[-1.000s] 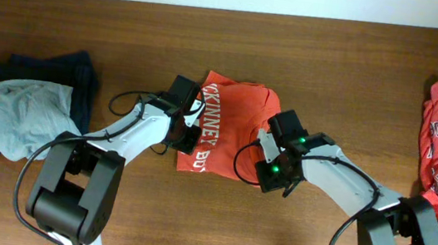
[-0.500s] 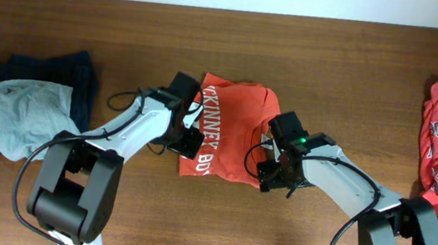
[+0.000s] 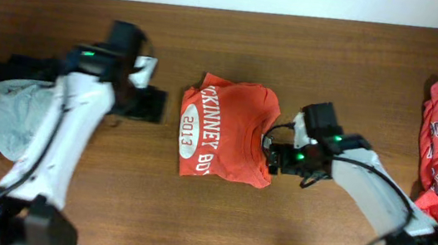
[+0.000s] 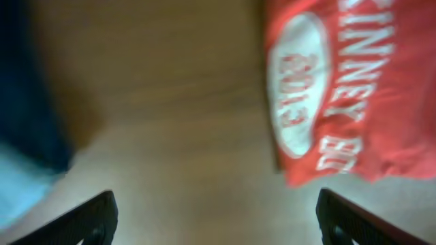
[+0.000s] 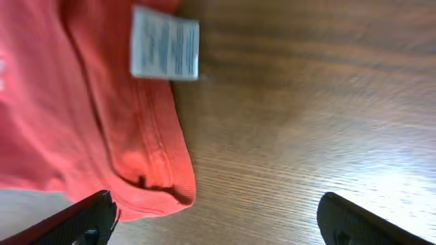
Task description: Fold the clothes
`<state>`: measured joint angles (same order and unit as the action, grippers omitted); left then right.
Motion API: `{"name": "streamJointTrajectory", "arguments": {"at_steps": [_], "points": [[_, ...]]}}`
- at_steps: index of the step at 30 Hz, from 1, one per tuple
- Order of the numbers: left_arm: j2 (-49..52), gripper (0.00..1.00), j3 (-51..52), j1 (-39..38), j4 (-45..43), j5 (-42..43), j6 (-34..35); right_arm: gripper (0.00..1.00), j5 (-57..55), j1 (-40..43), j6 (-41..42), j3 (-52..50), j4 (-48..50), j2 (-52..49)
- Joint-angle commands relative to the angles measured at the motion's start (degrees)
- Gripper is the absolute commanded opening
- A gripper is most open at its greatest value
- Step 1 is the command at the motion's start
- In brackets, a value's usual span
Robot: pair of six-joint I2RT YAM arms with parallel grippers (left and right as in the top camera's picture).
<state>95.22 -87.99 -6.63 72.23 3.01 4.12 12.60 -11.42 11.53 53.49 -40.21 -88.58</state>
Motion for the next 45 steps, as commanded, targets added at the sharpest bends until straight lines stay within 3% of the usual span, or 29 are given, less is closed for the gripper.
{"name": "streamJointTrajectory", "arguments": {"at_steps": [1, 3, 6, 10, 13, 19, 24, 28, 40, 42, 45], "points": [[-2.73, 0.93, -0.17, 5.7, 3.19, -0.35, 0.55, 0.99, 3.08, 4.74, -1.66, 0.57, 0.17, 3.91], [-3.1, 0.98, 0.7, 9.25, 1.66, 6.16, -1.44, 0.99, 3.19, 7.37, -1.66, 0.57, 0.13, 4.5], [-2.99, 0.99, 5.38, 11.87, -5.31, 23.8, -7.04, 0.99, 3.5, 10.49, -1.66, 0.57, -0.28, 4.52], [-1.33, 0.99, 18.32, 10.64, -21.97, 37.18, -5.79, 0.99, 3.5, 12.68, -1.68, 0.57, -1.07, 4.52], [1.62, 0.99, 23.96, 8.61, -32.7, 41.62, 0.63, 0.99, 3.52, 12.66, -1.68, 0.57, -1.31, 4.52], [7.82, 0.99, 25.77, 3.45, -44.89, 40.5, 11.98, 0.99, 3.52, 12.59, -1.66, 0.57, -1.77, 4.52], [12.17, 0.99, 25.77, 0.02, -49.11, 33.38, 21.0, 0.99, 3.52, 12.57, -1.66, 0.57, -2.49, 4.52], [16.48, 0.99, 25.77, -1.51, -52.94, 32.52, 26.08, 0.99, 3.52, 12.57, -1.68, 0.57, -2.69, 4.52], [22.64, 0.98, 25.75, -7.19, -64.06, 37.27, 31.04, 0.99, 3.52, 12.57, -1.66, 0.57, -2.4, 4.52], [22.64, 0.91, 25.75, -8.79, -65.02, 37.03, 31.01, 0.99, 3.54, 12.57, -1.66, 0.57, -2.45, 4.52], [22.64, 0.66, 25.75, -10.36, -65.13, 35.01, 31.01, 0.99, 3.58, 12.57, -1.64, 0.57, -2.47, 4.52]]}}
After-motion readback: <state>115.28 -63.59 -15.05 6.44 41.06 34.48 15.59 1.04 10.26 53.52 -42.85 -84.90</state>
